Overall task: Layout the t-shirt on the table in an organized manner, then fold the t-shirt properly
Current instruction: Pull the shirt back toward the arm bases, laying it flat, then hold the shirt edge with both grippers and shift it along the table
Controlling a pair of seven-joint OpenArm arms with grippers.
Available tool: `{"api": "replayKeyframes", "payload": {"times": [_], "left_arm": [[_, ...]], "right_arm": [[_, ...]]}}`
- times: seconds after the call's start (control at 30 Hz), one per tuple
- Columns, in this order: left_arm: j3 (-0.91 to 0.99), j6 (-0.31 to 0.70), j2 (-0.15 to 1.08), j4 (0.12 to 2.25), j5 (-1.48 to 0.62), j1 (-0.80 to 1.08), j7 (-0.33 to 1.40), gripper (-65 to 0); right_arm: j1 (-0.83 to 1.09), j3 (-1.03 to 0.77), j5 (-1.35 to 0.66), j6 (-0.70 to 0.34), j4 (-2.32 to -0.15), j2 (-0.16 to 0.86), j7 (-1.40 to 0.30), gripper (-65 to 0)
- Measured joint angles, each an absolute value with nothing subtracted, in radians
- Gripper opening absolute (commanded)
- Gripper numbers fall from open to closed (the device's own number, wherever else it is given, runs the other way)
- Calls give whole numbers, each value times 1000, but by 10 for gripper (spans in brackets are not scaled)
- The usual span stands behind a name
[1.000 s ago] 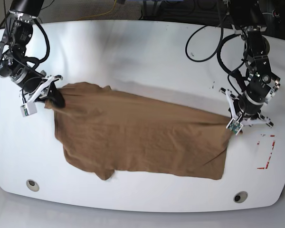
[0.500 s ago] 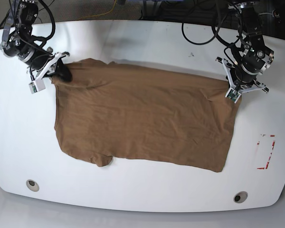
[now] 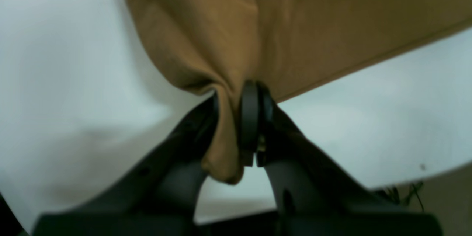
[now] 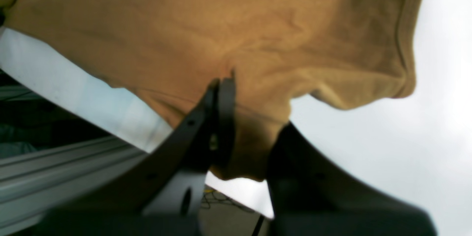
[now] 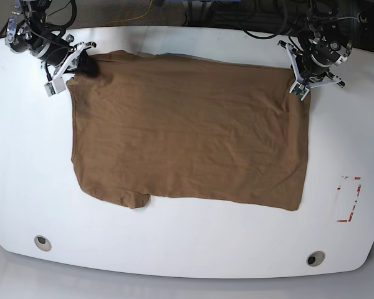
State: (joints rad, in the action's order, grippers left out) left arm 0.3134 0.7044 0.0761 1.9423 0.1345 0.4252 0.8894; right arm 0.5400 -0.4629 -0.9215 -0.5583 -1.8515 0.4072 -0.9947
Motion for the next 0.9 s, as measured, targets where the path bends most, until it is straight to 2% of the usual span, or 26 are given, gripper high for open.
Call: {"api": "replayKeyframes", "payload": {"times": [0.57, 0.9], "left_arm": [[314, 704, 78, 1942, 135, 446, 890, -628], [316, 704, 55, 1942, 136, 299, 890, -628]], "right_arm": [[611, -464, -922, -558, -1872, 407, -992, -629], [524, -465, -922, -558, -1870, 407, -992, -629]]}}
